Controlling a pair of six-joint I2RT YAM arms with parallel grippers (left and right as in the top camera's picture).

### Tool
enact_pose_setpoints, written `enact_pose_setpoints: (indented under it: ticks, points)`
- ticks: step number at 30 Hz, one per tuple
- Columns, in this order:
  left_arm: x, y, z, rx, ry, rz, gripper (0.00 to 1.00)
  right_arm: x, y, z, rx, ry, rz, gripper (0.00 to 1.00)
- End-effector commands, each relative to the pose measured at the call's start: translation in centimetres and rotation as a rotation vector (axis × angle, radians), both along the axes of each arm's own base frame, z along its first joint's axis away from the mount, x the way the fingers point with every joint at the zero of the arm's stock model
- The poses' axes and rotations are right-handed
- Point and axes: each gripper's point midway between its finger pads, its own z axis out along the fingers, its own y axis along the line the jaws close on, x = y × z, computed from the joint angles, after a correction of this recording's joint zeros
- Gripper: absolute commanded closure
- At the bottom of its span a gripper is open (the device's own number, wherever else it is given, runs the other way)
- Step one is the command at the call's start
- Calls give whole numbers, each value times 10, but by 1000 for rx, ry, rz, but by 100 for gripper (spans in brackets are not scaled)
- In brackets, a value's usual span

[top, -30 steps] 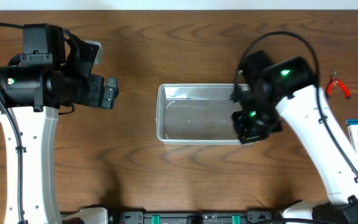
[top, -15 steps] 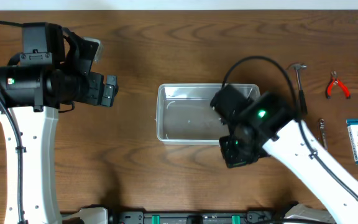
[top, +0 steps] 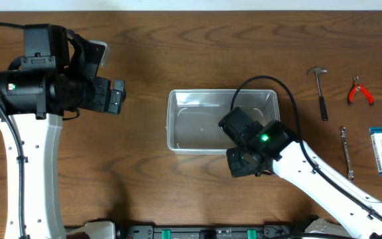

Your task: Pack container

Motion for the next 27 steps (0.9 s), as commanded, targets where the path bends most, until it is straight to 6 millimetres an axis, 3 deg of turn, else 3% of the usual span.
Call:
enact_pose_setpoints:
  ticks: [1, 8, 27]
  points:
    - [0, 1, 3, 9, -10, 7, 2, 3, -7, -4, -26, -37, -16, 99]
    - [0, 1, 3, 9, -10, 7, 2, 8, -12, -13, -40, -60, -30, 99]
    - [0, 1, 3, 9, -10, 7, 2, 29, -4, -13, 14, -129, -33, 99]
